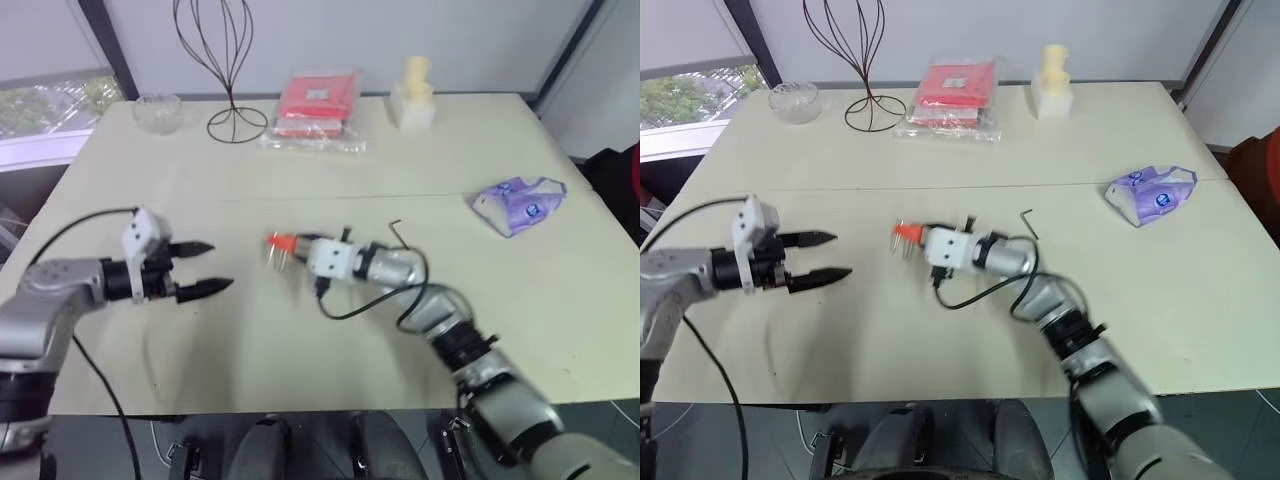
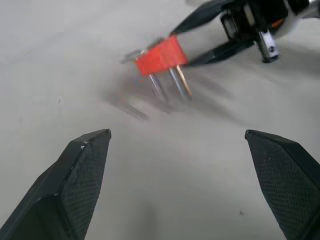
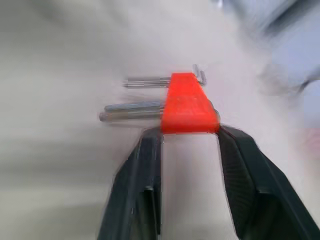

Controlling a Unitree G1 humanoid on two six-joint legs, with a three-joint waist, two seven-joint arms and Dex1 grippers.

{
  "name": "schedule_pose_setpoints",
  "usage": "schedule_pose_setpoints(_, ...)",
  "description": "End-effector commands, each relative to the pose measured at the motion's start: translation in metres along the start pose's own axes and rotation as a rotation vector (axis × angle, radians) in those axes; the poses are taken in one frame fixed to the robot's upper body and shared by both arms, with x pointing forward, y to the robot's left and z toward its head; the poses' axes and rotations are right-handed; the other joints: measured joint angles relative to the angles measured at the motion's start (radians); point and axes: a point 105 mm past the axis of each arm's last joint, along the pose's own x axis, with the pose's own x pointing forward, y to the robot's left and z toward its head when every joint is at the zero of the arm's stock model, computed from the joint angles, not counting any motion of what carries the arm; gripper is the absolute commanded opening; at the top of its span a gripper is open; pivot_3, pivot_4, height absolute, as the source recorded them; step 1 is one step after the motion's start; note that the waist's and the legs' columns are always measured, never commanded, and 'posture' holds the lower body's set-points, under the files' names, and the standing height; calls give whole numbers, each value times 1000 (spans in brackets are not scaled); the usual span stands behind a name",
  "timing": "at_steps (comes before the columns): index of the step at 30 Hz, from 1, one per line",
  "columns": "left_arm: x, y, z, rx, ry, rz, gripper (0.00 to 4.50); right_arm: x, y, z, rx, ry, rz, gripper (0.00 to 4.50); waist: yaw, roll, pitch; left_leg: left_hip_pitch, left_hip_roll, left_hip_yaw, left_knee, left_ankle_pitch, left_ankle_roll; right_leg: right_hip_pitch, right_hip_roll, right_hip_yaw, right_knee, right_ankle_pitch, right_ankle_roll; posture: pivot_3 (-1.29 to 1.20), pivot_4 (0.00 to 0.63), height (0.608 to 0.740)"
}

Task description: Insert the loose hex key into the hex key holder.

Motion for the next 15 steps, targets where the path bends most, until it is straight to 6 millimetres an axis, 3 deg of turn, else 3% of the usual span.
schedule_pose_setpoints(1, 5, 6, 24, 1, -61, -68, 4500, -13, -45, 27, -306, -142, -125, 1019, -1, -1, 0, 0, 0, 0, 0, 0, 0, 0, 0, 0, 0, 0, 0, 0, 150, 740)
schedule_pose_setpoints(8, 33, 18, 59, 13, -148, -214, 4500, -34, -81, 36, -619, -211, -215, 1019, -15, -1, 0, -5, -1, 1, 0, 4, -6, -5, 0, -1, 1, 0, 0, 0, 150, 740)
schedule_pose_setpoints(12, 53, 18, 86, -22, -246, -311, 4500, -39, -90, 39, -672, -230, -265, 1019, -24, -3, 0, -8, -2, 1, 2, 5, -8, -6, 0, -2, 1, 0, 0, 0, 150, 740)
schedule_pose_setpoints(15, 66, 23, 94, -35, -271, -331, 4500, -40, -91, 40, -681, -241, -285, 1019, -29, -3, 0, -8, -2, 1, 2, 5, -8, -6, 0, -2, 1, 0, 0, 0, 150, 740)
